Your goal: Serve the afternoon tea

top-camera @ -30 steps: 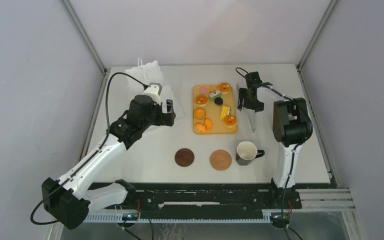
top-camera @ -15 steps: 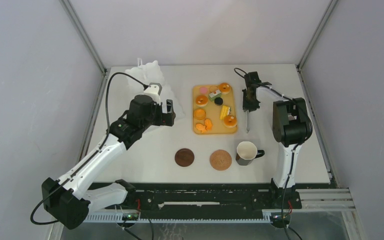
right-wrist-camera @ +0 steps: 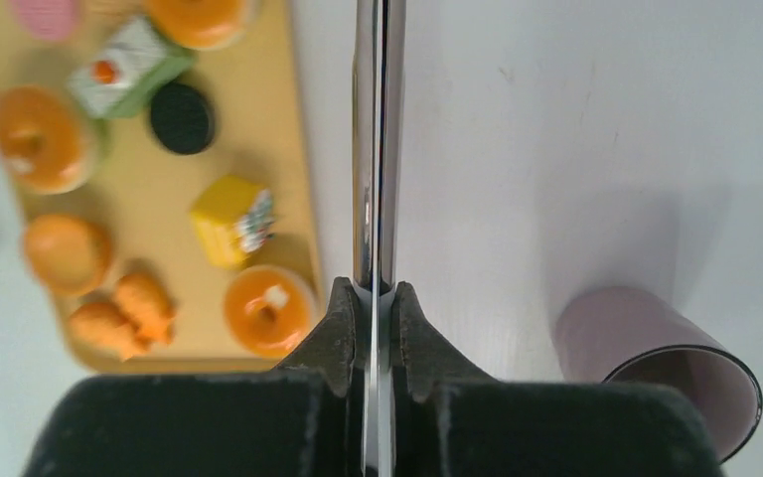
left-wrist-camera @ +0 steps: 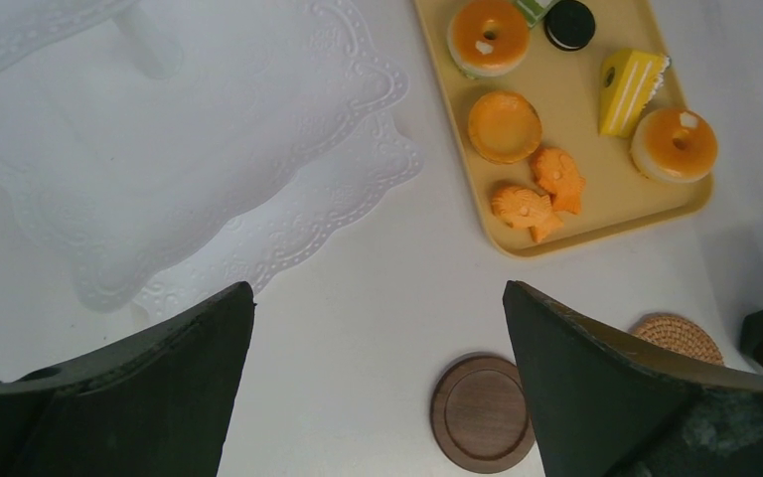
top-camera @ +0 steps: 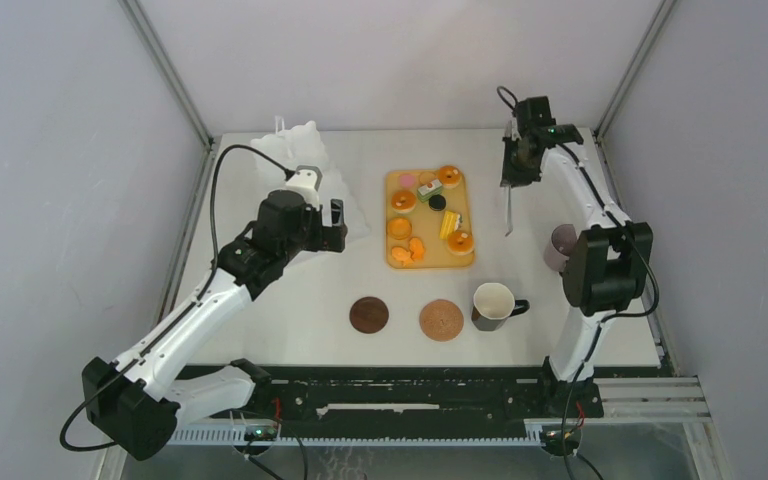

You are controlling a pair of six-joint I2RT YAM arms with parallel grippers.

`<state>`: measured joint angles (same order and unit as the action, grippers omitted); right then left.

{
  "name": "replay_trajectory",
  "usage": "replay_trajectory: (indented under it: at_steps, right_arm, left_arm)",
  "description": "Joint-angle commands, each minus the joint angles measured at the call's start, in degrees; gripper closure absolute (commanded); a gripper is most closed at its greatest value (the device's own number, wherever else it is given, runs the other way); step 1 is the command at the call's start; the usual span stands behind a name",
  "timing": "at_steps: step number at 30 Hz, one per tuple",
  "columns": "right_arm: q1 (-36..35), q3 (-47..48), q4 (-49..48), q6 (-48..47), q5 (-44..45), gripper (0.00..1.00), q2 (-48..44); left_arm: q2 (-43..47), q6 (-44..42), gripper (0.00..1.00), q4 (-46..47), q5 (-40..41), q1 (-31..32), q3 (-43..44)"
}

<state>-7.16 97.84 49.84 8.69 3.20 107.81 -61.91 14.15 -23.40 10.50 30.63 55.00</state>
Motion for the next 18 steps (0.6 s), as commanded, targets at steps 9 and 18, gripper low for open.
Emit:
replay_trajectory:
  at_steps: [9, 18]
  right_arm:
    - [-6.2, 7.2, 19.0, 3.9, -9.3, 0.85, -6.6]
    - [-10.7, 0.8, 16.5, 14.9, -24.6, 0.84, -11.7]
  left_arm:
    - [2.7, -1.9, 0.00, -1.1, 4.8, 0.2, 2.4]
    - [5.3, -1.7, 0.00, -0.8, 5.7, 0.3, 0.8]
